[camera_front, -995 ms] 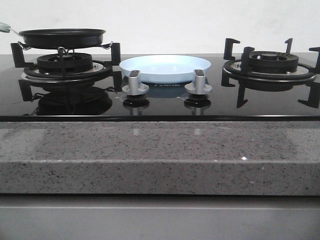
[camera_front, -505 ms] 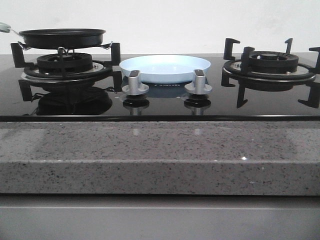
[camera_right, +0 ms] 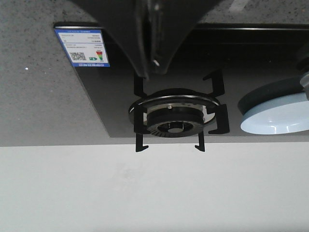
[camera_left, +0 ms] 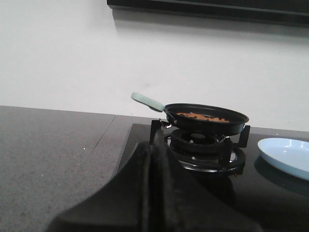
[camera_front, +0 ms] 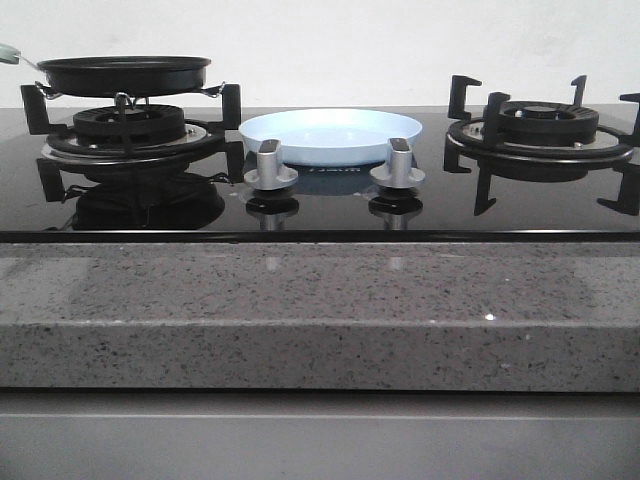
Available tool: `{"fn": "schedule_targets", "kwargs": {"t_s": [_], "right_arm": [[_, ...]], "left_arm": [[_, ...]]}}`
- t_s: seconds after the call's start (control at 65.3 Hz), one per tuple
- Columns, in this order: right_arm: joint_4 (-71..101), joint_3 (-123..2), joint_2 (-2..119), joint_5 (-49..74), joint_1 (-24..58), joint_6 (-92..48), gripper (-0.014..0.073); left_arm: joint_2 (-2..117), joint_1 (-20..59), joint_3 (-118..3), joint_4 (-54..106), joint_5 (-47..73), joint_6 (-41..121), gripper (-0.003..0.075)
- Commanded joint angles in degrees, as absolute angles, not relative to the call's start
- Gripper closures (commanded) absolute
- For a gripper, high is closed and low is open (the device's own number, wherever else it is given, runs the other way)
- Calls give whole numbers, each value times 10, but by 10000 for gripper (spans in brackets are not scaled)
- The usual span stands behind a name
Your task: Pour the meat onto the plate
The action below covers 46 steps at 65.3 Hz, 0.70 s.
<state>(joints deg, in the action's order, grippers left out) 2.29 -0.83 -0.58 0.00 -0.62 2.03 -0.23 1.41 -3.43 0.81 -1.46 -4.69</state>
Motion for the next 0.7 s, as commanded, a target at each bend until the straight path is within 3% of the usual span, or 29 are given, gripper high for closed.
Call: {"fn": "schedule_targets", "kwargs": {"t_s": [0.0,0.168,0.429,0.689], "right_arm": [[19,-67,-15,-11,-8,20,708],[19,-177,11,80,-8,20,708],[19,-364,142,227,-8,20,708],[19,-393,241,270,-8,20,708]], "left_arm": [[-9,15,-110,15,-21,-53,741],[7,15,-225,10,95,-53,741],[132,15,-374,8,243,-53,741],[232,15,-414,8,303,-53,741]]}}
